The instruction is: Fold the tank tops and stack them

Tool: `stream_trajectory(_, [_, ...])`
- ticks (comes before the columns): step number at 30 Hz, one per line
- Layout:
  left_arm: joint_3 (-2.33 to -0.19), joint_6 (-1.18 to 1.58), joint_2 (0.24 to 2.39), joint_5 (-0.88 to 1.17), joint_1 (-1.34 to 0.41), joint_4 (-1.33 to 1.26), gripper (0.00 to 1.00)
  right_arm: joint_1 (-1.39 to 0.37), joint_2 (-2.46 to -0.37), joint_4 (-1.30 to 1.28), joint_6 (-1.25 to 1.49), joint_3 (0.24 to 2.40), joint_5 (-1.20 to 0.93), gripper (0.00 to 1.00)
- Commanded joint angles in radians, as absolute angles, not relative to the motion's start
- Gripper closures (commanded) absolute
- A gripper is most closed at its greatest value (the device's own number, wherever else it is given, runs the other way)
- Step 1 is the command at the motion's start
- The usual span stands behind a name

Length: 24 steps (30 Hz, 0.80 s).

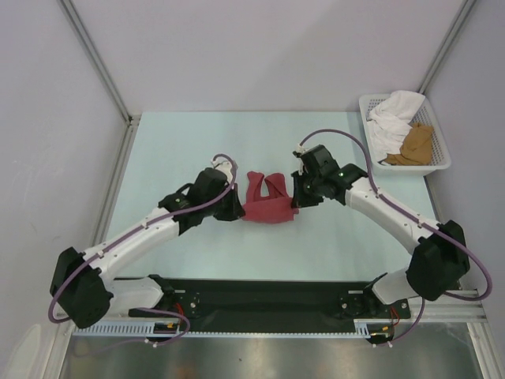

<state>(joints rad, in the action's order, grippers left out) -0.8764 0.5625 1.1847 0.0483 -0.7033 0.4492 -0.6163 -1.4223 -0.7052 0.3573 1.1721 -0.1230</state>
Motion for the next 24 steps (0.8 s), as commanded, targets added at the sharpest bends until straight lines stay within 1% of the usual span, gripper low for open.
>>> stream_trajectory(1, [-0.963,0.503,1.259,0.106,-0.649,0.454,0.99,-0.571,-1.483,-0.696,0.314,1.252,-0.190,1.00])
stream_trajectory(6, [-1.031,0.483,1.347,0.136,-0.554,0.443,1.00,-0.488,-1.595,-0.669,0.305,1.338,-0.258,1.00])
stream_trajectory(12, [-1.153,0.463,1.459,0.144,-0.503,0.453,1.00,-0.437,-1.715,-0.667,0.296,1.465,-0.302,1.00])
stream_trajectory(17, [-1.296,0.437,1.644,0.184,-0.479,0.489,1.00,-0.416,-1.825,-0.672,0.295,1.555,-0.310,1.00])
stream_trajectory(19, [-1.348,0.430,1.718,0.170,-0.471,0.499,1.00,-0.410,-1.857,-0.657,0.293,1.581,-0.298,1.00])
stream_trajectory(24, [-1.414,0.440,1.827,0.179,-0.422,0.483,1.00,-0.357,-1.983,-0.626,0.325,1.641,-0.293,1.00])
